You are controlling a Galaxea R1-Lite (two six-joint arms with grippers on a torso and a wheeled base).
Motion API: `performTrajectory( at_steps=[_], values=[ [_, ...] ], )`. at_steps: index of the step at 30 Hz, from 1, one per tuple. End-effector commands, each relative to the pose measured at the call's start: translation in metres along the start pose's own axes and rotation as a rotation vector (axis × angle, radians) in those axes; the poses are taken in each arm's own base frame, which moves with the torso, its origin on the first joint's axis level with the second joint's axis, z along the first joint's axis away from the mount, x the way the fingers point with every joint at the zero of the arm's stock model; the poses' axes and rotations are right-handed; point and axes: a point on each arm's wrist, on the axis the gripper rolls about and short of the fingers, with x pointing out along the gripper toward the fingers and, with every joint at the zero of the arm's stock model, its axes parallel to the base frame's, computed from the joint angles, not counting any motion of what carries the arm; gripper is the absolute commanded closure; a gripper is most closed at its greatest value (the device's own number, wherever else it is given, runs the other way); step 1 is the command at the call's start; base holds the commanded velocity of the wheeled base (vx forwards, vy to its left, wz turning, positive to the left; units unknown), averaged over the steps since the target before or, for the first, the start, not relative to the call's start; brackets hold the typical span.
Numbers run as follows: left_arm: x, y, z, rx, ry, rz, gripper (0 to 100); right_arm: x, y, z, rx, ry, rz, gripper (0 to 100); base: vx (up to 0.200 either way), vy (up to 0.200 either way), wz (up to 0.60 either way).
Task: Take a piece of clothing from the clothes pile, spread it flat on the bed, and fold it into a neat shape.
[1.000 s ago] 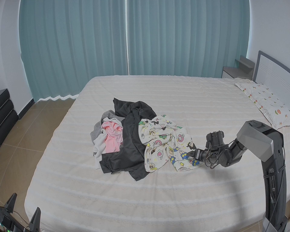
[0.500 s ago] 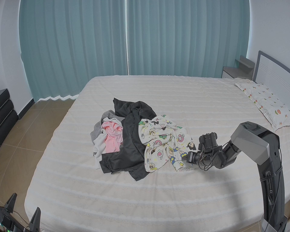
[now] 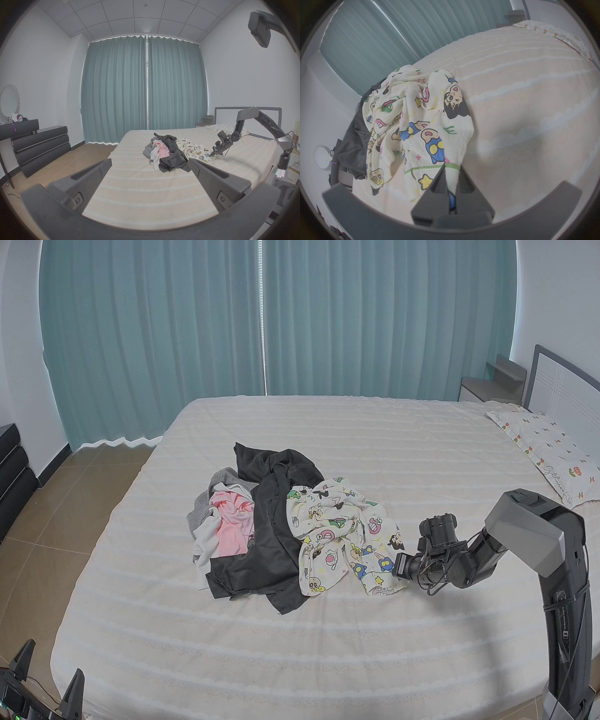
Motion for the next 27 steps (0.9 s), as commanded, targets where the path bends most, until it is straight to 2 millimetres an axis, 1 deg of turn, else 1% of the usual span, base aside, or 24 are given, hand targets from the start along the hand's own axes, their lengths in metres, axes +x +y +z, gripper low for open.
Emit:
performTrajectory(
  at_steps=[1, 2, 5, 6, 7, 12, 13, 14, 16, 19, 20, 21, 22, 23, 24, 25, 27],
  values=[
    [0.000, 0.000, -0.005, 0.000, 0.001, 0.000, 0, -0.081, 0.013, 0.008, 0.024, 0.000, 0.140, 100, 0.000, 0.000, 0.00],
    [0.000, 0.000, -0.005, 0.000, 0.001, 0.000, 0, -0.095, 0.014, 0.004, 0.023, -0.003, 0.164, 100, 0.000, 0.000, 0.00],
    [0.000, 0.000, -0.005, 0.000, 0.001, 0.000, 0, -0.122, 0.012, -0.010, 0.017, -0.006, 0.195, 100, 0.000, 0.000, 0.00],
    [0.000, 0.000, -0.005, 0.000, 0.001, 0.000, 0, -0.135, 0.011, -0.017, 0.010, -0.011, 0.219, 100, 0.000, 0.000, 0.00],
    [0.000, 0.000, -0.005, 0.000, 0.001, 0.000, 0, -0.139, 0.011, -0.019, 0.007, -0.019, 0.230, 100, 0.000, 0.000, 0.00],
    [0.000, 0.000, -0.005, 0.000, 0.001, 0.000, 0, -0.196, 0.013, -0.039, -0.034, -0.114, 0.353, 100, 0.000, 0.000, 0.00],
    [0.000, 0.000, -0.005, 0.000, 0.001, 0.000, 0, -0.199, 0.013, -0.039, -0.038, -0.122, 0.359, 100, 0.000, 0.000, 0.00],
    [0.000, 0.000, -0.005, 0.000, 0.001, 0.000, 0, -0.216, 0.016, -0.043, -0.057, -0.156, 0.393, 100, 0.000, 0.000, 0.00],
    [0.000, 0.000, -0.005, 0.009, -0.002, -0.001, 0, -0.244, 0.022, -0.044, -0.084, -0.214, 0.441, 100, 0.000, 0.000, 0.00],
    [0.000, 0.000, -0.005, 0.037, -0.003, 0.000, 0, -0.277, 0.031, -0.044, -0.128, -0.299, 0.514, 100, 0.000, 0.000, 0.00],
    [0.000, 0.000, -0.005, 0.040, -0.003, 0.000, 0, -0.282, 0.033, -0.044, -0.135, -0.315, 0.526, 100, 0.000, 0.000, 0.00],
    [0.000, 0.000, -0.005, 0.057, -0.003, -0.003, 0, -0.302, 0.039, -0.042, -0.163, -0.377, 0.566, 100, 0.000, 0.000, 0.00],
    [0.000, 0.000, -0.004, 0.062, -0.008, -0.004, 0, -0.312, 0.042, -0.041, -0.178, -0.406, 0.590, 100, 0.000, 0.000, 0.00],
    [0.000, 0.000, -0.004, 0.062, -0.008, -0.004, 0, -0.312, 0.042, -0.041, -0.178, -0.406, 0.590, 100, 0.000, 0.000, 0.00],
    [-0.009, 0.000, 0.030, 0.026, -0.160, -0.021, 0, -0.337, 0.054, -0.036, -0.216, -0.475, 0.652, 100, 0.000, 0.000, 0.00],
    [-0.016, 0.000, 0.058, -0.017, -0.233, -0.035, 0, -0.347, 0.060, -0.035, -0.229, -0.492, 0.676, 100, 0.000, 0.000, 0.00],
    [-0.020, 0.001, 0.109, -0.093, -0.288, -0.082, 0, -0.367, 0.072, -0.030, -0.254, -0.512, 0.723, 100, 0.000, 0.000, 0.00]
  ],
)
